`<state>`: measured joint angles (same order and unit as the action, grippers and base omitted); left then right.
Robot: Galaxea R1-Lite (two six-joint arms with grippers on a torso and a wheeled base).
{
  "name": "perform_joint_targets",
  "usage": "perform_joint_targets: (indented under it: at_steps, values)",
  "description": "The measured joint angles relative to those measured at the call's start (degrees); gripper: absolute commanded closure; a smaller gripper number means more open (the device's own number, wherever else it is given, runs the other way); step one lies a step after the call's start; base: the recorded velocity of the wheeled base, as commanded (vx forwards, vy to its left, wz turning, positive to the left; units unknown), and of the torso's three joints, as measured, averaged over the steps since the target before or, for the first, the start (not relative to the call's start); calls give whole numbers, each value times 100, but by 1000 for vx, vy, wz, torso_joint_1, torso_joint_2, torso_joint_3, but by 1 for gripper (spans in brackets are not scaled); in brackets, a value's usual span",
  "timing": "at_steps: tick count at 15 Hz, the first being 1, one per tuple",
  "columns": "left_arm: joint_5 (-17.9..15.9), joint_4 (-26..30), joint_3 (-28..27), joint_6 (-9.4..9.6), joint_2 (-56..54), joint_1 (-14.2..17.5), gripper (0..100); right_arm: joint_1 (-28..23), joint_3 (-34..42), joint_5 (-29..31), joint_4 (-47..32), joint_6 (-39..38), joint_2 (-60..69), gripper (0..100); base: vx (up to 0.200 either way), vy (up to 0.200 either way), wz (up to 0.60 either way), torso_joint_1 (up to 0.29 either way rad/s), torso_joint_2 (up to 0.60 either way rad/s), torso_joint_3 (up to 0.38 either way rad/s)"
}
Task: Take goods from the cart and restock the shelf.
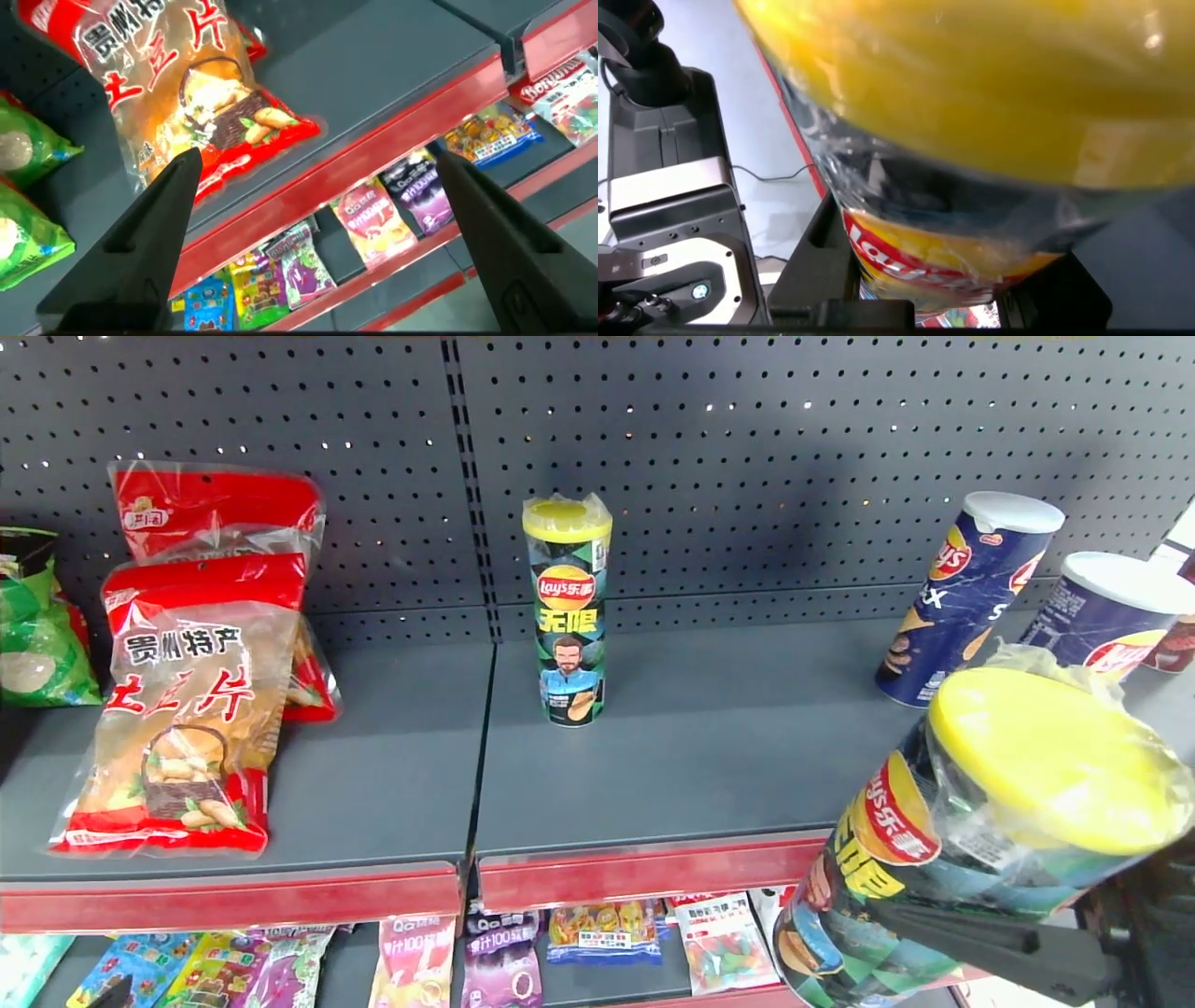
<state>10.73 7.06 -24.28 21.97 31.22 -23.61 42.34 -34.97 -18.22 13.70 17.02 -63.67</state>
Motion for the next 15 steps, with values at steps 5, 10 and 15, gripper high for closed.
perform_joint_targets:
  at_steps: [5, 10, 15]
  values:
    - [-824, -417, -302, -134, 719, -28, 0, 0, -2, -24, 28, -11, 63, 100, 0, 0, 0, 0, 0, 0]
    - [-1245, -2383, -992, -535, 2905, 16, 0, -37, -74, 9, 37, -55, 85, 100, 0, 0, 0, 0, 0, 0]
    - [-2408, -3104, -2888, -725, 5322, -15, 0, -76, -91, 22, 39, -60, 152, 100, 0, 0, 0, 0, 0, 0]
